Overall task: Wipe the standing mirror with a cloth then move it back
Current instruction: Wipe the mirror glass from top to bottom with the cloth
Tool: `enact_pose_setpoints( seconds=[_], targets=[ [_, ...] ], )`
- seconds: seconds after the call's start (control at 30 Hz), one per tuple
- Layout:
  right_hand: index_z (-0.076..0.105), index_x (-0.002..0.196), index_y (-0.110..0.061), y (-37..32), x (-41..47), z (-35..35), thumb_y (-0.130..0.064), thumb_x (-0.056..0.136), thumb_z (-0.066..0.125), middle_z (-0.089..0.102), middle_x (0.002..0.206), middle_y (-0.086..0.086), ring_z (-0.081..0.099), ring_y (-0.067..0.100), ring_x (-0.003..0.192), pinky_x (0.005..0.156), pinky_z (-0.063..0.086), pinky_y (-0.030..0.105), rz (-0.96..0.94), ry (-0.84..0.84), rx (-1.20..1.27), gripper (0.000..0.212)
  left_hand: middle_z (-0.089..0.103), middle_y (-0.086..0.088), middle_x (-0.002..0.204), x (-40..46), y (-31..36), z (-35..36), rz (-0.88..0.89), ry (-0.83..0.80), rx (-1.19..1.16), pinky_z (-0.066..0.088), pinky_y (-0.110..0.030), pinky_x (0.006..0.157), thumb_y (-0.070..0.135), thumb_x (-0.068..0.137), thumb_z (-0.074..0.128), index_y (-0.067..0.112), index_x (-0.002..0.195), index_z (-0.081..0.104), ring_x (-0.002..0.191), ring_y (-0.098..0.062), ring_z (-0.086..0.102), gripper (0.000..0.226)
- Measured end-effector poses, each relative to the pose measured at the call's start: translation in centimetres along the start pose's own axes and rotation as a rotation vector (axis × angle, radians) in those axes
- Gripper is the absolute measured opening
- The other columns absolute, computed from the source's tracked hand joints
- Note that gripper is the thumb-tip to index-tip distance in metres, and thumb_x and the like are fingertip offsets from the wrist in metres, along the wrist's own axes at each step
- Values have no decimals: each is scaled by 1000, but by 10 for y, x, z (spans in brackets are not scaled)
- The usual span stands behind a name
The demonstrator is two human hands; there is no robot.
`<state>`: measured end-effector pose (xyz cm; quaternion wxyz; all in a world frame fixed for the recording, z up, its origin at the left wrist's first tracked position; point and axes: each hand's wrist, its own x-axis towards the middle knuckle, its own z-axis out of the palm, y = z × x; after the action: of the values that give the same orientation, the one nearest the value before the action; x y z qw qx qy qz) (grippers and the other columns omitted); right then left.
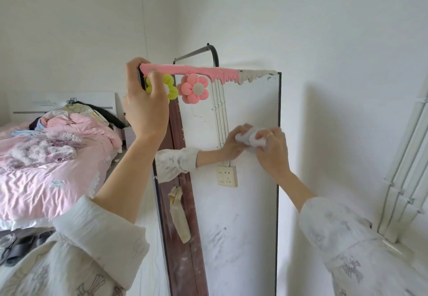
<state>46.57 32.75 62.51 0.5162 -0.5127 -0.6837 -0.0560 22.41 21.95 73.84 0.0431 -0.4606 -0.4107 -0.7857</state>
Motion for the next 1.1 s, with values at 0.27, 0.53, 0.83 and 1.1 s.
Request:
enact_pose_setpoints(
  seconds=[0.27,0.53,0.83,1.1],
  targets=[
    [62,103,-1,-11,57,-31,1,79,47,55,110,20,45,31,107,80,29,18,-50,96,-111,28,50,23,56,-7,4,13,-65,-14,4,41,-29,55,25,83,36,33,89,43,52,-1,45,13],
    [59,113,-10,-27,109,-45,2,82,39,48,118,16,43,32,112,81,33,26,23,161,-50,39,48,24,53,-6,2,13,-68,-1,-3,41,-30,55,25,81,36,33,90,45,50,-2,42,14],
    [58,108,-9,12,67,-46,-4,81,45,50,113,19,51,37,103,83,41,38,138,73,-170,31,51,18,54,-6,4,12,-80,-10,-11,48,-40,57,25,82,36,34,91,45,51,-2,43,16],
    [56,114,-7,-18,123,-59,3,78,41,47,116,24,46,38,110,89,37,33,22,59,-111,40,51,14,56,-7,6,13,-77,-3,-2,47,-35,58,25,85,37,32,91,46,51,-2,45,13]
  ],
)
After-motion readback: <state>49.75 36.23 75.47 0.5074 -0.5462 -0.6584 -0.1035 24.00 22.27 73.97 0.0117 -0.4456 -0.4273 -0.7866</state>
